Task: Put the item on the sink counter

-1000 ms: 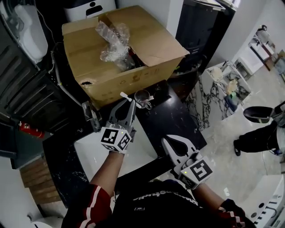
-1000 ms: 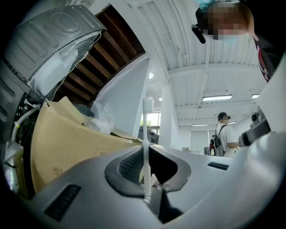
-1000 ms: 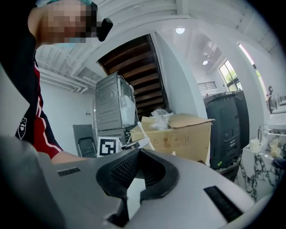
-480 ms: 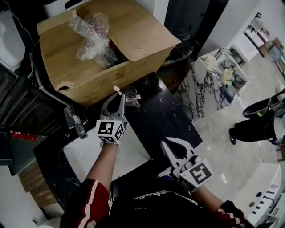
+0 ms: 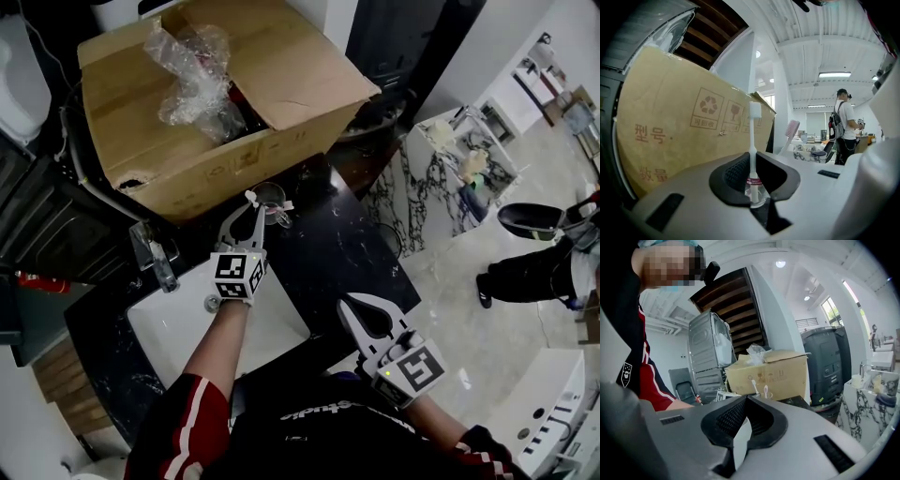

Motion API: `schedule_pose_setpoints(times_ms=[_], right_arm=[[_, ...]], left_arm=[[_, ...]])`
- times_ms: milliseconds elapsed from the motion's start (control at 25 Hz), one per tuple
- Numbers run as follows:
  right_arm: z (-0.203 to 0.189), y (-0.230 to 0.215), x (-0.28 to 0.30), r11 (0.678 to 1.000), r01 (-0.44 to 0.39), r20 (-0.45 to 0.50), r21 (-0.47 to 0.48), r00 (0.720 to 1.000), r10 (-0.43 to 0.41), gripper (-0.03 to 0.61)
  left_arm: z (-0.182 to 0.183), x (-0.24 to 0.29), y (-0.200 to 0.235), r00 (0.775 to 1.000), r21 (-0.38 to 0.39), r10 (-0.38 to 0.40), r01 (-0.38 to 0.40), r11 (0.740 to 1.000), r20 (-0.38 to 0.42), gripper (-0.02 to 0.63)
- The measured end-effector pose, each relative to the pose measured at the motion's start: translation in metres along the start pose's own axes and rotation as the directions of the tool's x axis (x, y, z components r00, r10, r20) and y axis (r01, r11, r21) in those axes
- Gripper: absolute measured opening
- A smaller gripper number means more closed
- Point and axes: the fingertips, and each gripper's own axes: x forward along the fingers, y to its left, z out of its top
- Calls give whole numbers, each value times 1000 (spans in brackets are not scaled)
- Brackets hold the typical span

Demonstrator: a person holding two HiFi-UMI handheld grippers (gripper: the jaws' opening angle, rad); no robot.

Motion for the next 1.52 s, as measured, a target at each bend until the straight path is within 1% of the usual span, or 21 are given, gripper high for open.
schedule_pose_setpoints(times_ms=[120, 200, 240, 360, 480, 640, 800, 880, 920, 1000, 1080, 1160, 1280, 1400, 1440, 1520], right_arm=[[2, 0, -5, 1000, 6, 7, 3, 1000, -7, 37], [3, 2, -8, 1000, 8, 13, 7, 1000, -8, 37], [3, 3, -8, 1000, 7, 16, 7, 1000, -7, 37], [5, 8, -11, 1000, 0, 28, 3, 1000, 0, 37], [7, 14, -14, 1000, -8, 36, 2, 999, 7, 37], [10, 22, -16, 1000, -20, 54, -1, 998, 20, 37], [20, 38, -14, 999, -49, 77, -21, 996, 50, 37], [23, 49, -13, 997, -69, 87, -34, 994, 71, 37], [25, 55, -12, 996, -82, 94, -41, 992, 85, 37], [31, 69, -9, 992, -113, 108, -57, 987, 118, 37], [42, 88, -5, 986, -151, 145, -67, 977, 159, 37], [56, 110, -2, 977, -199, 195, -77, 958, 211, 37], [66, 143, 7, 956, -266, 197, -126, 937, 287, 37], [68, 173, 16, 931, -319, 167, -176, 923, 348, 37], [68, 183, 18, 924, -335, 164, -184, 916, 365, 37], [69, 201, 21, 913, -362, 159, -188, 906, 392, 37]], left_arm=[[0, 1, -7, 999, 39, -18, 19, 999, -27, 52], [-2, 1, -11, 998, 70, -22, 26, 997, -54, 97], [-2, 0, -10, 998, 72, -15, 19, 997, -63, 115], [-3, -5, -2, 996, 43, 15, -11, 999, -85, 198], [-6, -13, -3, 994, 45, 2, 3, 999, -111, 250], [-13, -40, -14, 991, 29, -28, 32, 999, -127, 270], [2, -86, -23, 995, -6, -40, 39, 999, -92, 270], [21, -118, -27, 998, -11, -46, 45, 999, -49, 262], [33, -135, -28, 998, -8, -51, 50, 999, -21, 247], [62, -170, -30, 998, 11, -58, 57, 998, 39, 227], [94, -208, -30, 994, 41, -51, 47, 998, 100, 182], [124, -247, -29, 986, 73, -27, 15, 997, 162, 136], [162, -303, -24, 972, 123, 40, -70, 990, 232, 92], [183, -352, -23, 962, 187, 80, -132, 973, 262, 40], [186, -366, -23, 963, 199, 91, -145, 969, 254, 32], [180, -390, -20, 971, 197, 125, -166, 966, 204, 15]])
